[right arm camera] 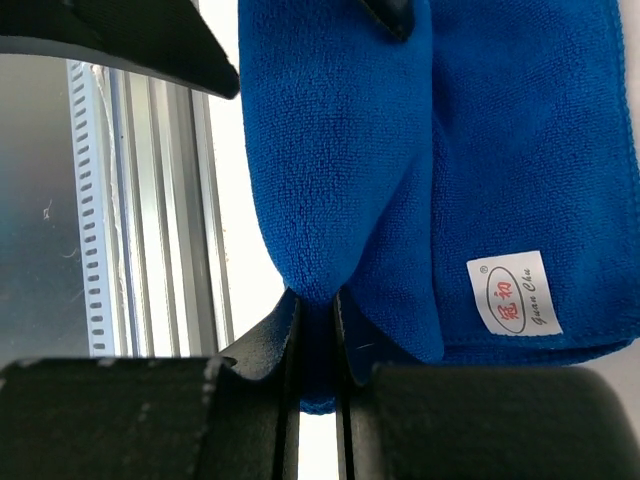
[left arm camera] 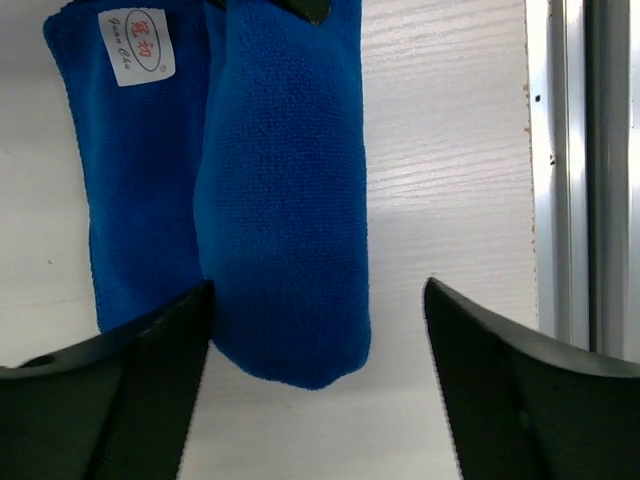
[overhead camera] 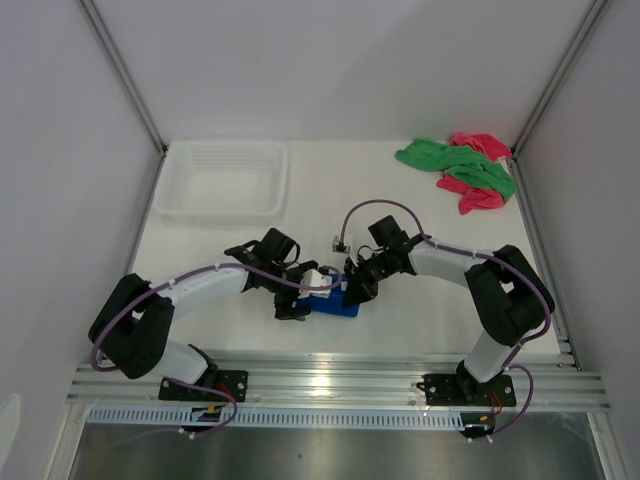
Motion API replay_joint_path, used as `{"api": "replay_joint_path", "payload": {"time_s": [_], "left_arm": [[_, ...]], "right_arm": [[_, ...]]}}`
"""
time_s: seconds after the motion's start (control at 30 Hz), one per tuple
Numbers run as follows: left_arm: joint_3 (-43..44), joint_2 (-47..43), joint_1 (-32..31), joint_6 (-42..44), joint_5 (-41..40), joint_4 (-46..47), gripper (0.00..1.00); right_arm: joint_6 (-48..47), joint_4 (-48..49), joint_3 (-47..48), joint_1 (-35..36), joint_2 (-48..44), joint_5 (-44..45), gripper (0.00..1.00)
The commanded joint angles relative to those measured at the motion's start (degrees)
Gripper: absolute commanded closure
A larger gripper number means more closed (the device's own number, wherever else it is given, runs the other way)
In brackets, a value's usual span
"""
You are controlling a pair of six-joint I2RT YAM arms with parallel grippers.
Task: Roll the towels
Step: Roll the towel
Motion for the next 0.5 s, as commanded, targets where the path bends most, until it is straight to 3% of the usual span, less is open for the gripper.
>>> {"api": "replay_joint_path", "payload": {"time_s": [0.0,0.07,0.1,0.2,0.27,0.37,0.47], "left_arm": [[2.7,1.9,-0.5,-0.2,1.1,0.5,0.19],[4.0,2.5,-0.4,-1.2,1.5,-1.0,0.31],[4.6,2.8,-0.4,-1.5,1.8,-1.6,0.50],[5.6,2.9,-0.2,-2.8,3.7,-4.9,0.74],[6.4,3.3,0.7,-4.5,5.5,-7.5,0.81],[7.7,4.4,1.8,-6.8,7.1,-9.9,0.95],[9.5,6.6,2.9,-8.1,8.7,-12.3,0.98]], "right_arm": [[0.0,0.9,2.1,-0.2,0.2,-2.3,1.00],[-0.2,0.5,2.1,-0.2,0.2,-2.2,1.00],[-0.2,0.7,2.1,-0.2,0.2,-2.1,1.00],[0.7,1.8,1.8,-0.2,-0.5,-1.8,0.89],[0.7,2.0,1.7,-0.4,-1.3,-1.8,0.72],[0.7,2.8,0.6,-1.2,-3.2,-2.5,0.59],[1.2,5.0,-0.8,-1.5,-4.6,-2.6,0.49]]}}
